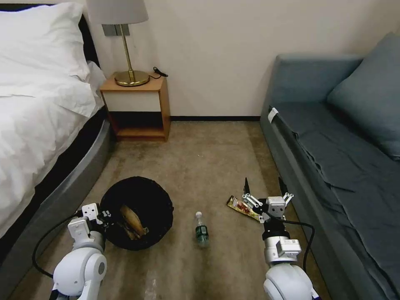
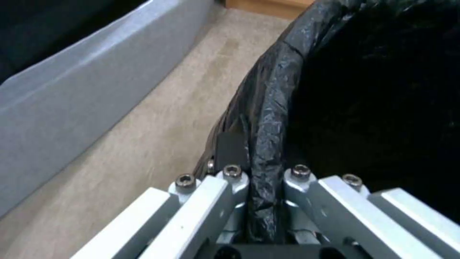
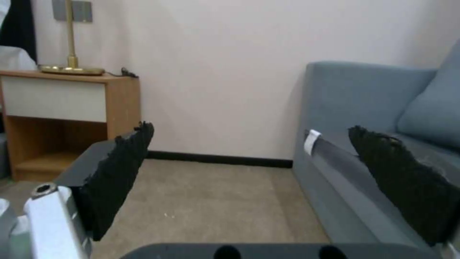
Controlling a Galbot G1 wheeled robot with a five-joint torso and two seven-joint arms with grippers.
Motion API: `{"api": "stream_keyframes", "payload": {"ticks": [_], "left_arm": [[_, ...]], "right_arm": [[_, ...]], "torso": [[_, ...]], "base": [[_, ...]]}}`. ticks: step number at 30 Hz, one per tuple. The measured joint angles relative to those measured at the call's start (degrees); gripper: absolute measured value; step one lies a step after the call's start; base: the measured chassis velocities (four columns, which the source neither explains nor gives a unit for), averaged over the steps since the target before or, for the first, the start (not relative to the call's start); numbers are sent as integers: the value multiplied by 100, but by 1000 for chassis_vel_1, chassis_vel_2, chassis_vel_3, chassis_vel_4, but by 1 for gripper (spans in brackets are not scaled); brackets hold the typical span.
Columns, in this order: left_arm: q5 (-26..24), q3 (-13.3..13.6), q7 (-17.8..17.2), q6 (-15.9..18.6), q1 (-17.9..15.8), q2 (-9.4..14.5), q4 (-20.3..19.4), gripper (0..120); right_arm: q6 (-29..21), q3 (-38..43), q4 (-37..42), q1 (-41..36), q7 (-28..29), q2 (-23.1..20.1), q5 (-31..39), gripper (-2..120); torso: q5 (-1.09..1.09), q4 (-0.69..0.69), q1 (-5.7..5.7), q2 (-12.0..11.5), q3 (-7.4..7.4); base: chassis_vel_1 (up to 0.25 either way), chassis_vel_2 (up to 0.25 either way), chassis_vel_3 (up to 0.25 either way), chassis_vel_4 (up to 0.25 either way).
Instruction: Pick up the trash bin, then pick up the garbage on the floor and place it into the trash bin.
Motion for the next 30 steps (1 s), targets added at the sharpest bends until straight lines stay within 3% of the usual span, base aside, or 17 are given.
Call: {"api": "stream_keyframes", "payload": {"ticks": [13, 17, 20, 21, 25, 30], "left_arm": [[16, -5, 7, 3, -58, 0, 89, 2], [72, 34, 9, 4, -78, 24, 153, 2], [113, 38, 17, 3, -66, 52, 159, 2], [113, 38, 17, 3, -66, 52, 159, 2], [94, -8, 21, 3, -15, 195, 189, 2], [-44, -52, 35, -26, 31, 388, 268, 2]], "right_arm": [[45, -57, -222, 210, 17, 71, -121, 100], [-633, 84, -213, 223, 478, 3, -42, 100], [-2110, 67, 31, 189, 1226, -345, 1072, 100], [-2110, 67, 31, 189, 1226, -345, 1072, 100], [-3092, 33, -96, 192, 1779, -525, 2252, 100], [-3729, 42, -423, 249, 2234, -573, 2917, 100]], "torso": [[0, 0, 0, -1, 1], [0, 0, 0, -1, 0], [0, -1, 0, -1, 0], [0, -1, 0, -1, 0], [0, 0, 0, -1, 0], [1, 0, 0, -1, 0]], "base": [[-72, 74, 64, -66], [0, 0, 0, 0], [0, 0, 0, 0], [0, 0, 0, 0], [0, 0, 0, 0], [0, 0, 0, 0]]}}
